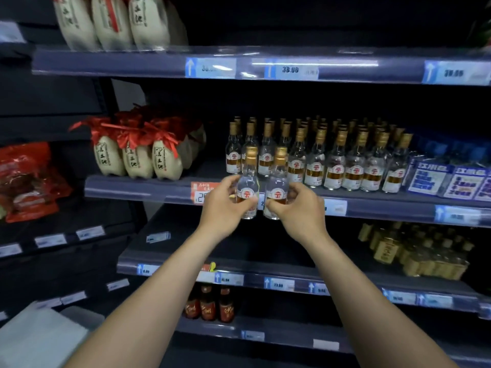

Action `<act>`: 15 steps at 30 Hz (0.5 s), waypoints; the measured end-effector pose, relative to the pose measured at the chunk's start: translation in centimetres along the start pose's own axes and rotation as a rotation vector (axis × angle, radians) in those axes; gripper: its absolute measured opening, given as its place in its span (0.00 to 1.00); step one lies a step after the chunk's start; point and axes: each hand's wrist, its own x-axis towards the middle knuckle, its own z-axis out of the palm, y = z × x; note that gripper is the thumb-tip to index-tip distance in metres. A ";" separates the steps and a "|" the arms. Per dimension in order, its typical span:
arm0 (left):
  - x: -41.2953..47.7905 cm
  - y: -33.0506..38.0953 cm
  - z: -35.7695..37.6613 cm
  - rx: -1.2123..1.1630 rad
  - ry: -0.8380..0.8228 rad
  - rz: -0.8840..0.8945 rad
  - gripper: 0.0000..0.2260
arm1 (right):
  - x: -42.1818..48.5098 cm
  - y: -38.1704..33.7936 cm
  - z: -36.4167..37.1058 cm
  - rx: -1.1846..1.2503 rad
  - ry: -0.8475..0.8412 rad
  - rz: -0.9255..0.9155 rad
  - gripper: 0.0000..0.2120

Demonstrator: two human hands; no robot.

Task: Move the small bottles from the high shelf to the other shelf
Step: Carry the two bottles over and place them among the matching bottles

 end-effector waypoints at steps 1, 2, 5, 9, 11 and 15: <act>1.3 0.2 0.0 0.014 0.007 0.024 0.25 | 1.2 -0.3 0.2 -0.010 0.017 -0.019 0.16; 2.5 0.3 0.0 0.030 0.013 0.049 0.24 | 2.3 -0.7 0.4 -0.016 0.030 -0.032 0.18; 6.2 0.6 -0.1 0.084 0.032 0.081 0.25 | 5.7 -1.4 1.2 -0.057 0.057 -0.038 0.22; 10.2 0.2 0.5 0.095 0.006 0.070 0.26 | 8.8 -0.9 2.6 -0.086 0.070 0.001 0.17; 11.4 -0.3 1.1 0.123 -0.022 0.072 0.26 | 9.4 -0.3 3.3 -0.101 0.075 0.021 0.15; 12.3 -1.7 2.2 0.167 -0.064 0.078 0.27 | 9.9 0.8 4.2 -0.181 0.093 0.034 0.15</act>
